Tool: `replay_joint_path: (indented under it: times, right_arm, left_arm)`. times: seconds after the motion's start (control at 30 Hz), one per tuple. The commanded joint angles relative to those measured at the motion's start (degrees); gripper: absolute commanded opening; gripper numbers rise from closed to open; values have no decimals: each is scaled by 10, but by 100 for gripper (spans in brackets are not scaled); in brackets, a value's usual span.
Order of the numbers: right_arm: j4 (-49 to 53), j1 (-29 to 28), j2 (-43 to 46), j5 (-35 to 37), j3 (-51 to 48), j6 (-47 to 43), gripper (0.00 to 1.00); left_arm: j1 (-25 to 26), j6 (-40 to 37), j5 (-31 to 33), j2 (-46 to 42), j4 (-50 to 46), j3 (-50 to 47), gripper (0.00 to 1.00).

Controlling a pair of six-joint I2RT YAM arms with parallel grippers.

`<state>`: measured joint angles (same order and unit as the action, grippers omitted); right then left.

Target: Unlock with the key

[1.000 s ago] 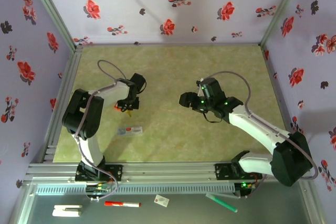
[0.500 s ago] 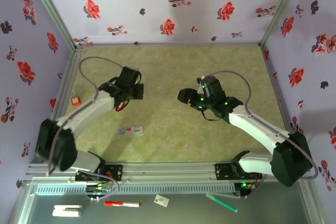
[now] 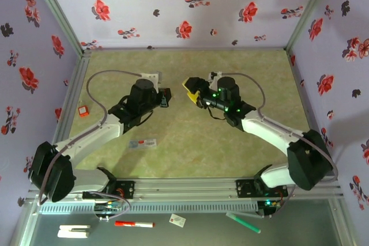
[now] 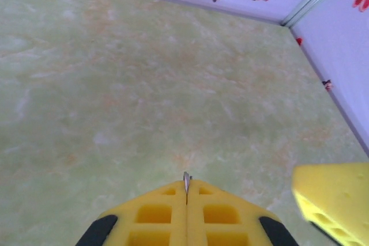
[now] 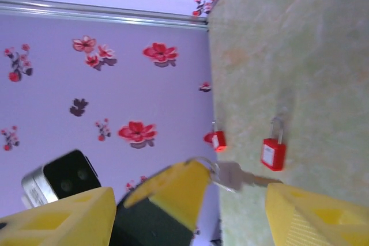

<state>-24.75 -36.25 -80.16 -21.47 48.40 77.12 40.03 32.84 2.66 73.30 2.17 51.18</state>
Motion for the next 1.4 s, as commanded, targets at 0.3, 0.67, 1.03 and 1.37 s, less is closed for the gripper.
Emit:
replay_joint_path:
  times: [0.3,0.67,1.03,1.37]
  right_arm:
    - [-208,-33,-76,1,-13,191,69]
    - [-226,-46,-71,11,-70,225,71]
    - [-274,-49,-105,22,-49,246,72]
    - [-248,-46,-100,23,-51,236,52]
  left_arm:
    - [48,-38,111,-41,96,-42,0]
    - [54,-67,164,-36,151,-57,0]
    - [102,-60,166,-15,205,-90,0]
    - [137,-64,181,-20,233,-123,0]
